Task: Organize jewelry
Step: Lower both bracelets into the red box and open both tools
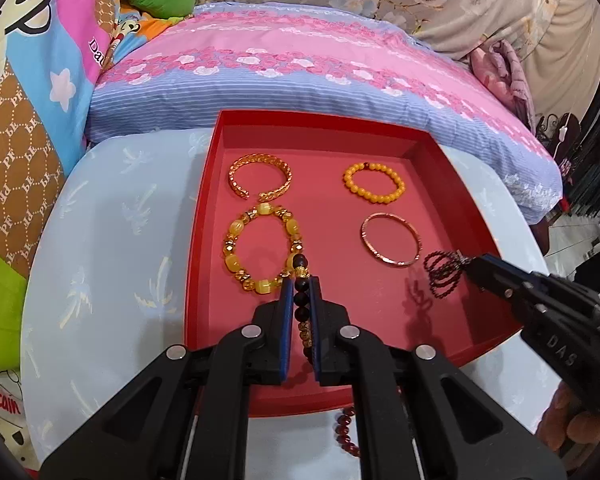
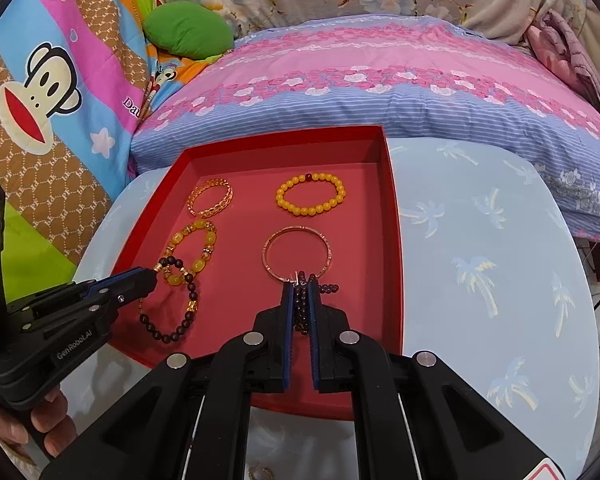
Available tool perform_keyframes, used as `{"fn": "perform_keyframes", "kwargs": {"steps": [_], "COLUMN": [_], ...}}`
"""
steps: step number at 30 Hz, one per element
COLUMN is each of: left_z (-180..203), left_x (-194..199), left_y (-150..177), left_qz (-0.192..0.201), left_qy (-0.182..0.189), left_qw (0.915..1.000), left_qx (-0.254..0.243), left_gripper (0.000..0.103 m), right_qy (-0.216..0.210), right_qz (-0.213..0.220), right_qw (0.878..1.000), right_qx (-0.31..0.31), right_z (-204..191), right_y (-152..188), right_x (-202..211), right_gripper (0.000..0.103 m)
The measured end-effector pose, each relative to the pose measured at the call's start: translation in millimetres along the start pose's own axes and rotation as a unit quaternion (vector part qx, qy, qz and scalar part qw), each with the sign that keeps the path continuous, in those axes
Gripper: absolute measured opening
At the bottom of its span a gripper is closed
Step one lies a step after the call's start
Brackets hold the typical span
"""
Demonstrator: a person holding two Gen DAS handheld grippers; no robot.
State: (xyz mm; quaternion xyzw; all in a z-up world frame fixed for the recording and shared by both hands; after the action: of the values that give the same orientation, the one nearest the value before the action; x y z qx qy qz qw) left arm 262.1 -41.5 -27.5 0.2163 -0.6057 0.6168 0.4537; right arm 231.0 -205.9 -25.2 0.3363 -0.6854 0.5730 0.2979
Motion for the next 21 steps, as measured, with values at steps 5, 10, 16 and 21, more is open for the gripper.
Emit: {"fn": "perform_keyframes", "kwargs": {"steps": [5, 10, 16, 21], "left_z": [-1.4, -6.2, -7.1, -4.0], "left_x": [-11.2, -12.4, -10.3, -6.2], "left_y": [2.9, 6.5, 8.0, 9.4], "left_qz": [-0.007, 0.005, 0.013, 0.015], "left_qy": [-0.034, -0.050, -0.057, -0.056], "left_qw": [0.9993, 0.9987, 0.9983, 0.9983], "left_qx": [-0.011, -0.008, -0.002, -0.003], "left_gripper": [0.008, 0.010, 0.030, 0.030], "right_qy": [0.004, 0.017, 0.021, 0.017], "right_qz": [-0.005, -0.008, 0.008, 0.008], "right_qw": [1.000, 1.000, 1.000, 1.000], "right_qx": [0.009, 0.019, 0.018, 0.014], "right_z": [-3.6, -8.1, -9.9, -11.0], "right_y": [-0.8, 3.2, 5.3, 8.3], "right_x": [-7.8, -14.3, -7.6, -4.5], "right_gripper": [0.007, 0.025, 0.039, 0.039]}}
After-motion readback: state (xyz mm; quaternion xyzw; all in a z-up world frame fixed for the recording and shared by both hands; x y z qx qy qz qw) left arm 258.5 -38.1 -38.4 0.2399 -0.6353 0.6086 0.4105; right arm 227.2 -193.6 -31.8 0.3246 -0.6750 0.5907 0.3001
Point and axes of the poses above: each gripper's, at about its wrist camera, not at the fingertips, and x roughly against the way its jaws point, z to its right, y to its underside, the point moved 4 cm from there along -x, roughly the way its jaws point, and after that the axes turned 1 degree about -z, right-handed, at the moved point
